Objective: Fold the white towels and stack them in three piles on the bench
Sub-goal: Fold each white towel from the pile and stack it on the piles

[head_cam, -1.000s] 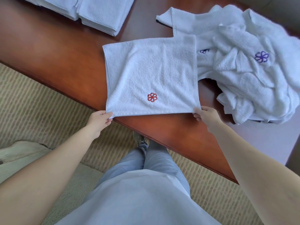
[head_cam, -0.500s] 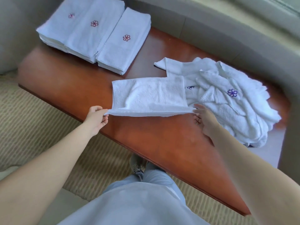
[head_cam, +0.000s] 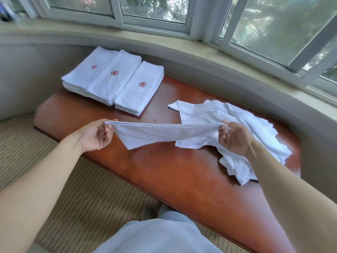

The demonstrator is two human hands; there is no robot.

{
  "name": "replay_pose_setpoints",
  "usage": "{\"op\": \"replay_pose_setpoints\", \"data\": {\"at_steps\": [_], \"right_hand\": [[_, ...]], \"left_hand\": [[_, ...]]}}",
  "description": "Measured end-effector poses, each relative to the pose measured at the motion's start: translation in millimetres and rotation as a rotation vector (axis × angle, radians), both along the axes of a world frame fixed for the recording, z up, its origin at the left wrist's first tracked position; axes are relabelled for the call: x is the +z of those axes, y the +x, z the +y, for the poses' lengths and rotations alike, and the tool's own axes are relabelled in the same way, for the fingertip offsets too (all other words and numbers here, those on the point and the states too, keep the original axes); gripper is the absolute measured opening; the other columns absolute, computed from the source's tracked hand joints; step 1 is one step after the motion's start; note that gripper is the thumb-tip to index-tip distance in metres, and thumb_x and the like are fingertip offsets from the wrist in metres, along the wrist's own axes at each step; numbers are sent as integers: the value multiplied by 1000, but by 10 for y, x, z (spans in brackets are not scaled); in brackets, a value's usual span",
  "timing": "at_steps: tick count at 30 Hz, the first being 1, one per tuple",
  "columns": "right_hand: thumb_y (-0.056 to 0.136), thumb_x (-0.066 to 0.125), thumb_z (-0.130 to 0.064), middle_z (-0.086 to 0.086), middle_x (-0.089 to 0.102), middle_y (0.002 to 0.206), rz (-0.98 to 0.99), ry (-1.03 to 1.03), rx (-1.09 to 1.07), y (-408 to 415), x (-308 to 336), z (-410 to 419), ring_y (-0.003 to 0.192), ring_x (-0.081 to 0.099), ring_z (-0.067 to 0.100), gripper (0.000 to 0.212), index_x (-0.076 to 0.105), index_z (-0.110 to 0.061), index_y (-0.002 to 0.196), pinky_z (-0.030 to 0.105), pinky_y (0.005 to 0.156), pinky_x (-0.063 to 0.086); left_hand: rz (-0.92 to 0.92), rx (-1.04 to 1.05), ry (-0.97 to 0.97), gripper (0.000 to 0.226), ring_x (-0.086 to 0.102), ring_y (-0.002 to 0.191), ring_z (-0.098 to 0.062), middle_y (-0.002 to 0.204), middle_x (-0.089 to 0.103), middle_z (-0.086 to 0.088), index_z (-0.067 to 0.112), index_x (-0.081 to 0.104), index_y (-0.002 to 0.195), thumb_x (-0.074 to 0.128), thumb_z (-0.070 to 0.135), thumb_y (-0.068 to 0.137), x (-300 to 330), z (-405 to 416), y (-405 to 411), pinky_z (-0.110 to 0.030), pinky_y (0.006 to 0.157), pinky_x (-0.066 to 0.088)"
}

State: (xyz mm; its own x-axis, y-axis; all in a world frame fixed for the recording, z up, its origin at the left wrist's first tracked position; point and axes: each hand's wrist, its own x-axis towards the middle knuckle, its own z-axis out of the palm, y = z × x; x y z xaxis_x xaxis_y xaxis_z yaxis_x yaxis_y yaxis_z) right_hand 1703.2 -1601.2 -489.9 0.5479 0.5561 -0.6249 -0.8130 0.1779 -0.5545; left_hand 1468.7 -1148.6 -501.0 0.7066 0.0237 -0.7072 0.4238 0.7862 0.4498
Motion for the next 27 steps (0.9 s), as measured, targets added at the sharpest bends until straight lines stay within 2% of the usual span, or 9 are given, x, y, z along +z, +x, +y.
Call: {"op": "replay_pose_setpoints", "data": {"at_steps": [1,4,8,12,16,18,21,24,27], "right_hand": [[88,66,-19,-4,60,74,10,7,53,-7,39,-54,60,58,6,8,60,-15,89,19,58,51],[92,66,-22,-8,64,72,36,14,126,39,120,-91,61,62,2,16,68,-15,78,17,59,53],[88,74,-17,-4,72,84,134,-43,21,191,-11,96,69,68,3,10,71,-9,92,17,63,57],[97,65,-16,1,72,79,235,-225,-129,396,-426,401,60,65,6,10,66,-7,98,22,52,57],[98,61,-16,1,69,74,287,-349,-157,602,-835,611,44,61,8,7,61,-11,104,21,47,53],[99,61,-15,0,69,78,287,-398,-186,694,-959,675,53,65,9,17,54,-16,114,20,49,52],[99,61,-13,-2,69,82,262,-410,-193,837,-1022,745,63,66,8,25,51,-19,121,19,51,51],[99,60,-13,-2,69,81,227,-407,-171,968,-992,775,63,65,7,21,57,-18,119,21,55,52],[100,57,-13,-3,67,79,205,-423,-125,986,-971,746,66,63,6,16,63,-17,114,20,60,51]], "left_hand": [[-19,-11,-29,24,54,52,-1,67,55,11,19,77,93,87,16,72,20,31,-45,-15,51,52],[-86,42,-130,55,60,51,0,66,60,10,16,73,91,103,10,44,94,90,-52,-14,50,53],[71,177,-112,16,64,57,0,73,67,9,10,69,81,79,22,81,31,10,253,-13,55,56],[297,147,41,14,64,56,-5,70,66,4,10,63,86,58,16,97,-332,-66,619,-21,58,59],[464,147,130,17,61,55,-10,63,62,0,9,58,92,41,6,95,-669,-69,961,-31,73,58],[501,153,175,15,61,60,-11,62,62,-1,10,58,94,43,7,94,-773,-42,1099,-35,79,56],[476,181,194,7,59,63,-9,63,59,1,13,60,82,58,14,89,-837,-13,1314,-34,82,55],[435,173,248,16,57,60,-7,64,57,4,15,55,74,63,17,88,-814,20,1498,-31,82,55],[429,137,283,10,57,57,-6,64,56,4,16,55,81,62,17,88,-817,35,1525,-30,83,56]]}}
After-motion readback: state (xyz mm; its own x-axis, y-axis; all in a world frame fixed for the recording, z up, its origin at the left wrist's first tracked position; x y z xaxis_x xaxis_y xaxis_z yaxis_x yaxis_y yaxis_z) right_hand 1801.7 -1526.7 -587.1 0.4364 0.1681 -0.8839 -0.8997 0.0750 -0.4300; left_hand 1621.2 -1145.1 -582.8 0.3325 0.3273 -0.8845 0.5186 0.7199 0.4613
